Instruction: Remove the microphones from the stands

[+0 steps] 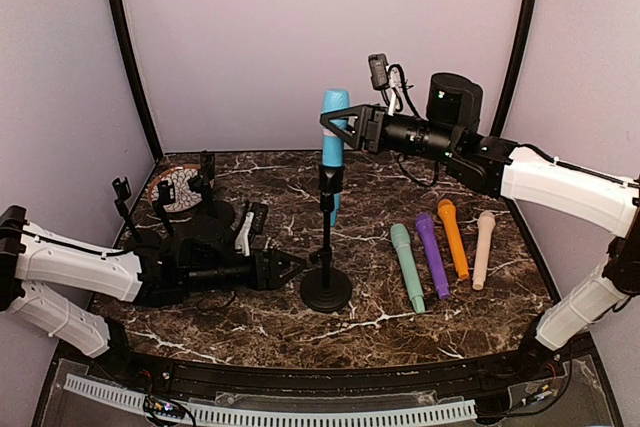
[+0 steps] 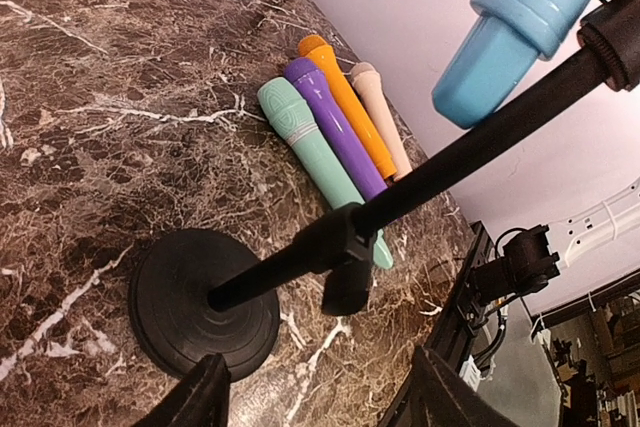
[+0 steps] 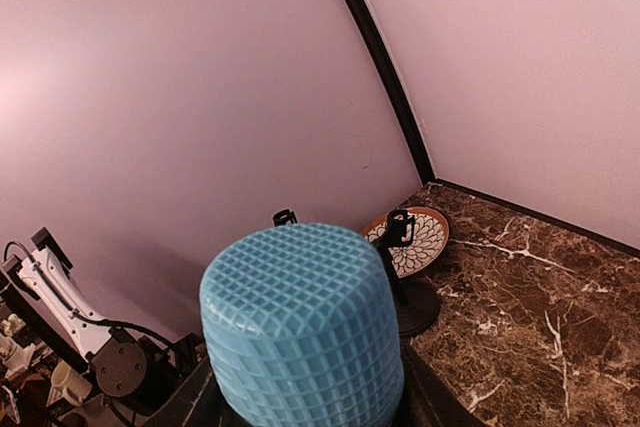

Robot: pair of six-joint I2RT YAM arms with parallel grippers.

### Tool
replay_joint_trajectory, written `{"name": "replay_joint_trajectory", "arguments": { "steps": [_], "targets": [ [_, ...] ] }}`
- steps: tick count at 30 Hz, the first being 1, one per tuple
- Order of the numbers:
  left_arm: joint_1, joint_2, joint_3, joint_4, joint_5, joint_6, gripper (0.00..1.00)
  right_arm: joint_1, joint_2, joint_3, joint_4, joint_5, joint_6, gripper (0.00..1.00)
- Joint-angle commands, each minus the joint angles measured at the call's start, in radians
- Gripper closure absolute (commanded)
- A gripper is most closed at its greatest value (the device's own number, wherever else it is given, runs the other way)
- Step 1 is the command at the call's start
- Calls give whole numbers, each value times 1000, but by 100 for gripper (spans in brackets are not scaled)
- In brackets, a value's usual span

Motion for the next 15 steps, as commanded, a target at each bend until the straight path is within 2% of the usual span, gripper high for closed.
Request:
{"name": "replay_joint_trajectory", "arguments": {
  "steps": [1, 12, 15],
  "targets": [
    [11, 48, 40, 88, 33, 4, 37, 8, -3, 20, 28, 5, -6, 50],
    [13, 135, 84, 191, 80, 5, 42, 8, -6, 14, 25, 6, -7, 51],
    [15, 151, 85, 195, 71, -13, 49, 8, -9, 12, 25, 8, -8, 51]
  ]
}}
